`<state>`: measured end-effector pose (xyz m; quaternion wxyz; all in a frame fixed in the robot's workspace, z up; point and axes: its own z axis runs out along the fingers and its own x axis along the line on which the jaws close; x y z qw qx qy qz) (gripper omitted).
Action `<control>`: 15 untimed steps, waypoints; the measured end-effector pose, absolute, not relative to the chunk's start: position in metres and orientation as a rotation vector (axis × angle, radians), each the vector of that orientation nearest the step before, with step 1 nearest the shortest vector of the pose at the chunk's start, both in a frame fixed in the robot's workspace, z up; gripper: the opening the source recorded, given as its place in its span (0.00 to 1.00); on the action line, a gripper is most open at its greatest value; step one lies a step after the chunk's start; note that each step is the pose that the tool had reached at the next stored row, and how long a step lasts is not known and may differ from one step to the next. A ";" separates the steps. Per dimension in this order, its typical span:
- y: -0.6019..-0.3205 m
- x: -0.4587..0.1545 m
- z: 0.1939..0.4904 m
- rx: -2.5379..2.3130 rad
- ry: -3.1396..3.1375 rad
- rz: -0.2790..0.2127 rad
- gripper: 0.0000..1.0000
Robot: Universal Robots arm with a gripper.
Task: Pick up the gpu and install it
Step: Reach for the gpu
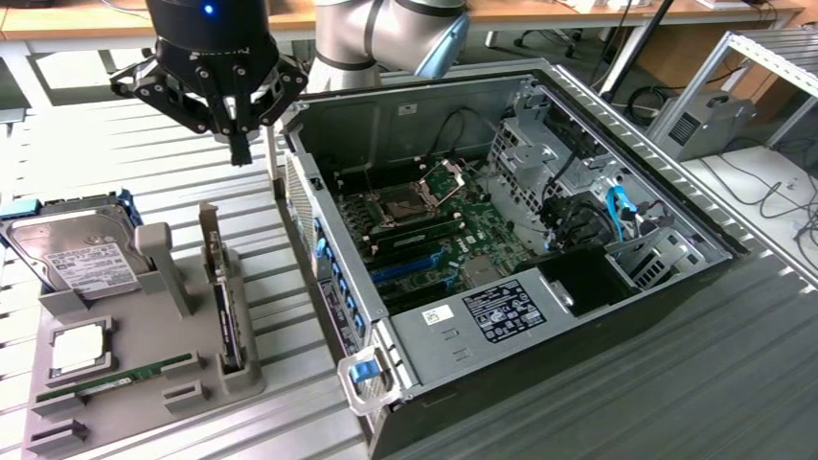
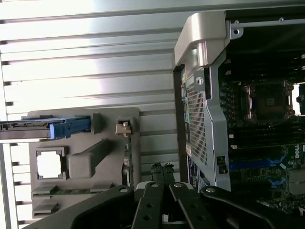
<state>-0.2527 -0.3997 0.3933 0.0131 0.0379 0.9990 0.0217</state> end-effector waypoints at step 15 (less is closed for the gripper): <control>-0.405 -0.253 0.393 0.118 3.112 0.068 0.11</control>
